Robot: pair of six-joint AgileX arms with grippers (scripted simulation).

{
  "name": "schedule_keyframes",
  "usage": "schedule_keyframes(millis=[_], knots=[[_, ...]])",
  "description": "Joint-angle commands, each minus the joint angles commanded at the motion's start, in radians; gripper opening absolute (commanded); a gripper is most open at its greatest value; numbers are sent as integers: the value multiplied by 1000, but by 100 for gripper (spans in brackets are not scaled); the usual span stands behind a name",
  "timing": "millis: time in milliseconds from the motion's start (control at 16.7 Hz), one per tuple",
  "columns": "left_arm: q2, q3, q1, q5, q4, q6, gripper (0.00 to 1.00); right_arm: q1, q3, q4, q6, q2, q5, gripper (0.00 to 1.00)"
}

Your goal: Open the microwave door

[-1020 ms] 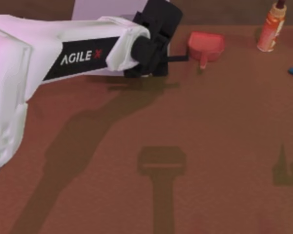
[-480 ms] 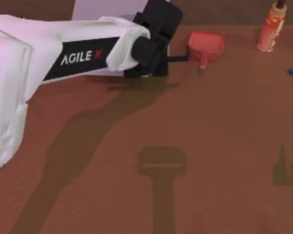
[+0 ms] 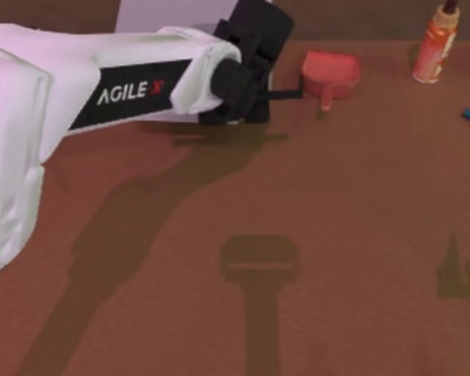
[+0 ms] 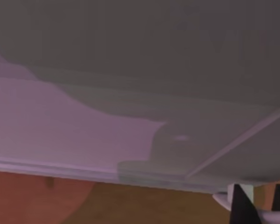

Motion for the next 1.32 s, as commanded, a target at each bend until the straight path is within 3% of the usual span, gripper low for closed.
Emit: schedule_keyframes(millis=[660, 1320], knots=[[-48, -81, 6, 38, 54, 56, 0, 0, 0, 0, 0, 0, 0, 100], [-48, -82, 6, 39, 54, 57, 0, 0, 0, 0, 0, 0, 0, 100]])
